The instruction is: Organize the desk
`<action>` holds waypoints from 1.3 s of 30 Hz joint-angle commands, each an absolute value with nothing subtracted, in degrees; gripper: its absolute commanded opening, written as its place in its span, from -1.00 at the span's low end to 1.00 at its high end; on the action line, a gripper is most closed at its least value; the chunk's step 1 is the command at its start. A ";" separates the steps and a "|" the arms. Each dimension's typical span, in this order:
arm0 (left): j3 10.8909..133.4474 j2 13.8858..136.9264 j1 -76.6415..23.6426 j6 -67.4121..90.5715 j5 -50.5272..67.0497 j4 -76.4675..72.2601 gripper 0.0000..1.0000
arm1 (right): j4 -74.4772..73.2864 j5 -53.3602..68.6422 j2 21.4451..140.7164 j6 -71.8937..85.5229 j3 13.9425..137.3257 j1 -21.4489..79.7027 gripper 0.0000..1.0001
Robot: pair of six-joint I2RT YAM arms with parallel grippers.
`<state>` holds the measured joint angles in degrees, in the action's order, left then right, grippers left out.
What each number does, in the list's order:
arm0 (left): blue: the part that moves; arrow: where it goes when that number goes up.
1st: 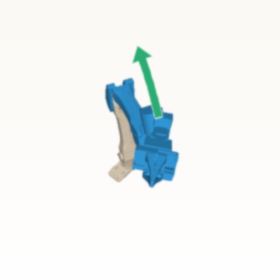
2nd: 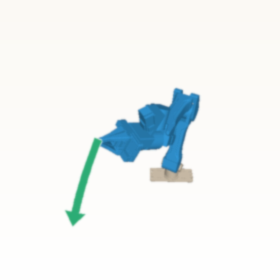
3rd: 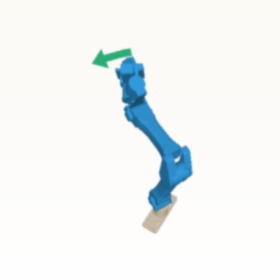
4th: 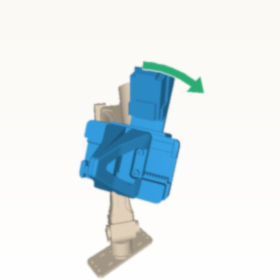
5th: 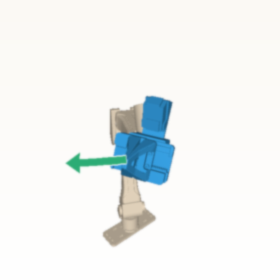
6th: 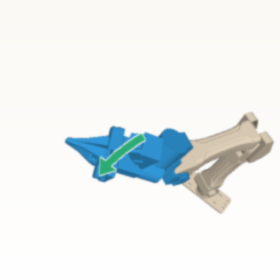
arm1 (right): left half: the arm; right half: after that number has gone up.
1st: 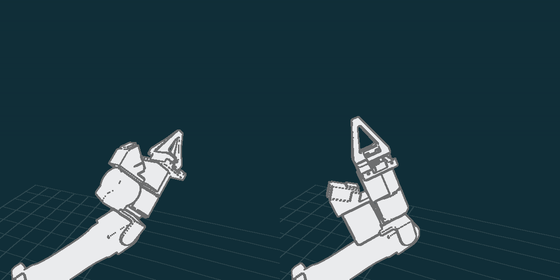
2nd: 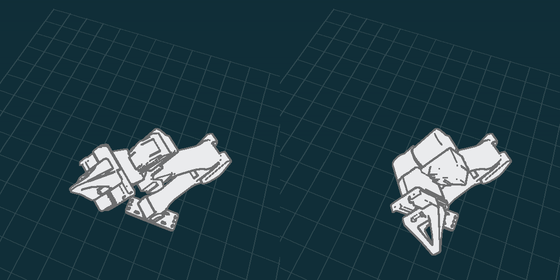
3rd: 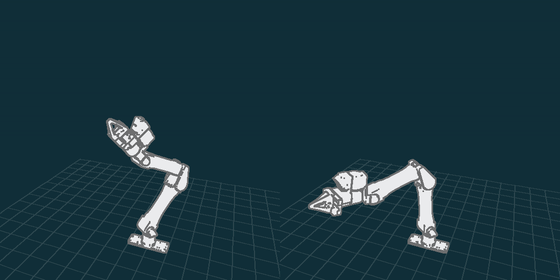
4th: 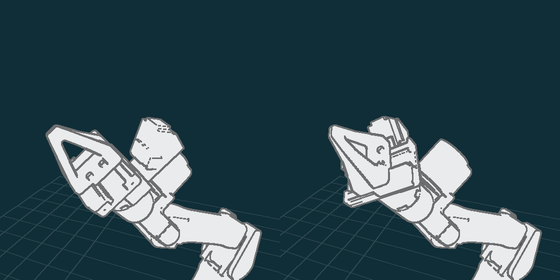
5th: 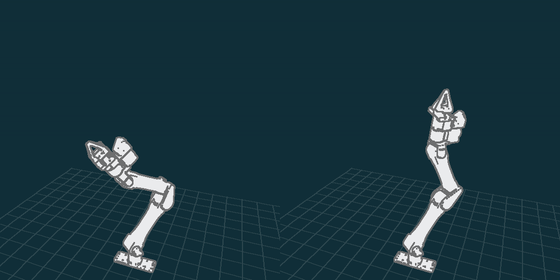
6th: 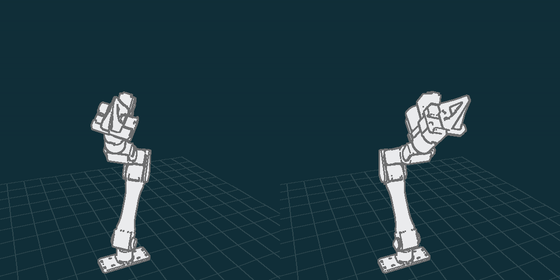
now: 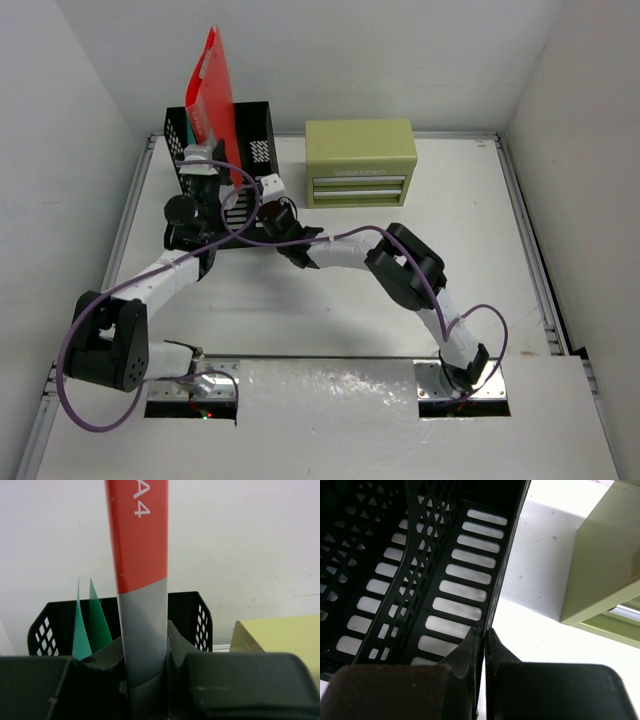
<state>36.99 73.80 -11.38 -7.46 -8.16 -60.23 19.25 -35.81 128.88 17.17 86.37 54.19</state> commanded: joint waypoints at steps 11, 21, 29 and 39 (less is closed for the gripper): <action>33.75 76.47 -10.81 -9.83 -18.27 -59.50 -1.00 | 20.57 -31.38 124.89 16.26 82.79 56.07 -1.00; 39.02 73.30 -10.72 -10.55 -23.19 -49.15 -1.00 | 20.74 -31.81 124.54 16.52 82.44 56.07 -1.00; 34.81 74.70 -10.72 -8.88 -22.42 -51.23 -1.00 | 21.62 -31.46 124.10 17.05 81.56 56.07 -1.00; 31.29 73.39 -10.72 -7.91 -19.07 -49.14 -1.00 | 22.06 -31.73 123.40 16.79 80.42 56.07 -1.00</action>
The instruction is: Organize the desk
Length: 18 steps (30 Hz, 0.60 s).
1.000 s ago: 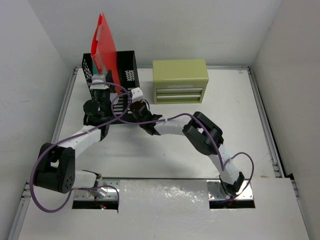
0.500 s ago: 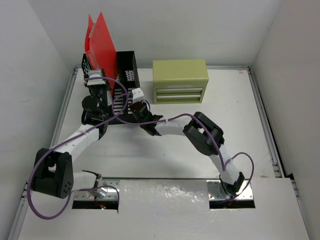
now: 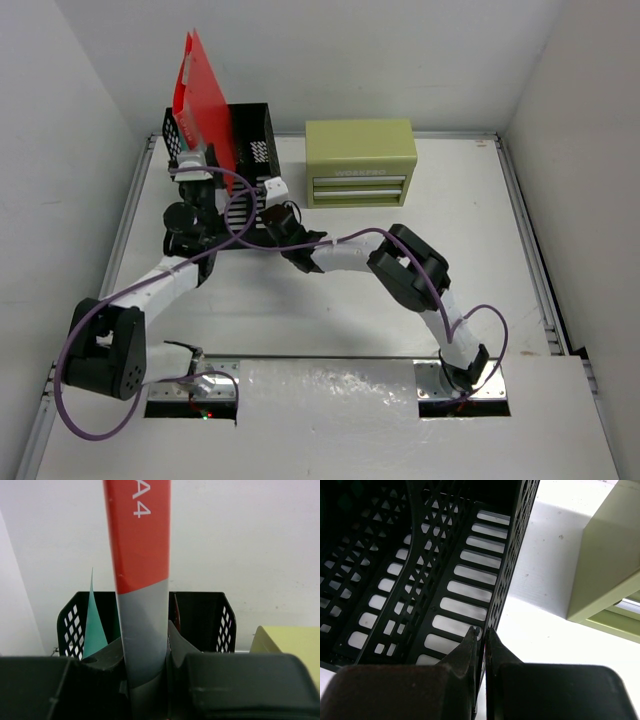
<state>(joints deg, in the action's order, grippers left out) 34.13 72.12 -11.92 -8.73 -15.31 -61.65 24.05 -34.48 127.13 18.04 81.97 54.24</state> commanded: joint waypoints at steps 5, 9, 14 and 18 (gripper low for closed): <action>32.61 70.49 -10.72 -8.00 -18.90 -42.28 -1.00 | 22.32 -31.99 123.57 16.96 80.24 55.90 -1.00; 32.52 66.90 -10.72 -8.52 -17.23 -39.46 -1.00 | 22.24 -31.64 123.66 17.49 79.98 55.55 -1.00; 32.78 66.53 -10.72 -8.97 -15.21 -39.99 -1.00 | 22.41 -31.20 123.92 18.89 80.07 55.02 -1.00; 32.78 71.52 -10.72 -8.18 -15.38 -42.44 -1.00 | 22.76 -29.54 124.28 19.16 80.07 55.02 -1.00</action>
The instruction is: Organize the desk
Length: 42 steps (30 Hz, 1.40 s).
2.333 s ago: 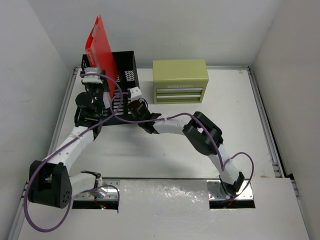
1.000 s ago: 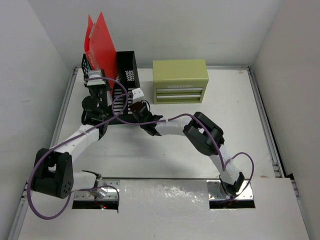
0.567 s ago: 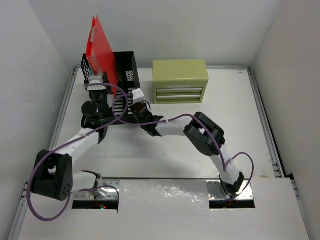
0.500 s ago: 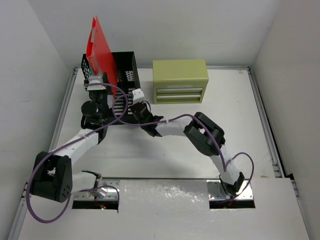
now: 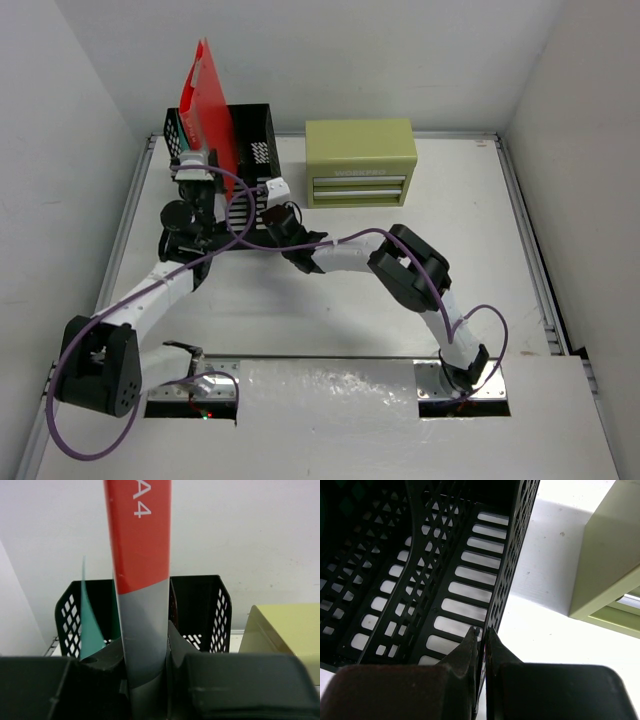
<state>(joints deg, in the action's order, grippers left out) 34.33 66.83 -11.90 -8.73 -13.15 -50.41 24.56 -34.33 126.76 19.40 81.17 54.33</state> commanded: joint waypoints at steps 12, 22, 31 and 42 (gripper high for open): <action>31.91 76.99 -10.55 -6.68 -15.91 -45.44 -1.00 | 24.17 -25.57 123.58 18.54 78.75 54.58 -1.00; 34.09 73.74 -9.58 -6.94 -16.97 -36.84 -0.92 | 24.87 -27.16 123.13 19.16 77.70 54.49 -1.00; 36.57 71.63 -9.05 -7.20 -14.24 -29.79 0.02 | 25.22 -27.16 122.87 19.69 77.35 54.40 -1.00; 37.09 70.49 -9.05 -8.44 -13.36 -30.41 0.10 | 24.79 -27.07 122.87 19.60 77.61 54.40 -1.00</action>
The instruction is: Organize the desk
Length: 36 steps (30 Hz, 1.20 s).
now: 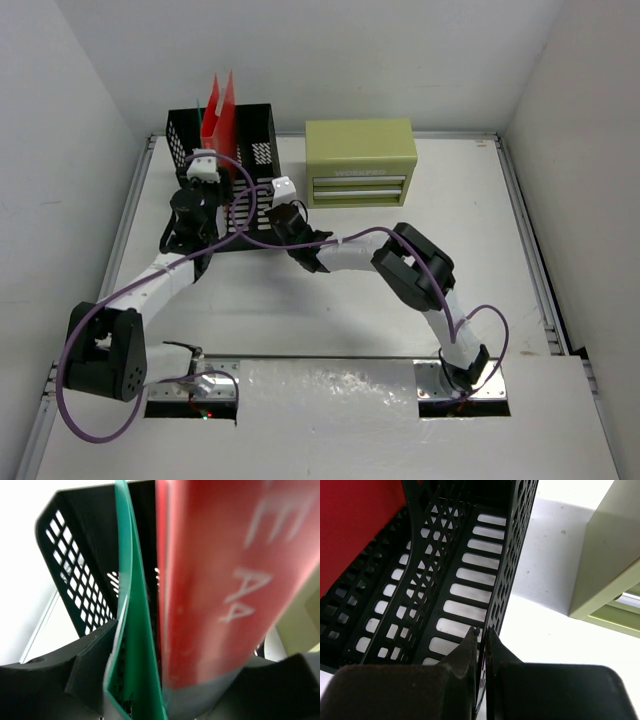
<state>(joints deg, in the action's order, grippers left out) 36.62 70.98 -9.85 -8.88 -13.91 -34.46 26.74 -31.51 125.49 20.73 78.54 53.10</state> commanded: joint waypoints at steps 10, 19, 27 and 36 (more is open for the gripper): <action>42.62 65.57 -8.79 -3.96 -12.83 -22.68 0.16 | 24.26 -26.98 122.87 18.72 77.78 54.40 -1.00; 49.48 63.46 -8.79 -2.55 -11.70 -16.70 0.27 | 24.00 -26.54 123.75 19.34 78.31 54.32 -1.00; 54.57 63.89 -8.79 -2.72 -11.69 -15.64 0.37 | 23.12 -26.54 124.10 19.07 79.28 54.32 -1.00; 57.30 64.25 -8.79 -2.64 -10.20 -15.91 0.34 | 22.94 -26.72 124.28 18.98 79.36 54.32 -1.00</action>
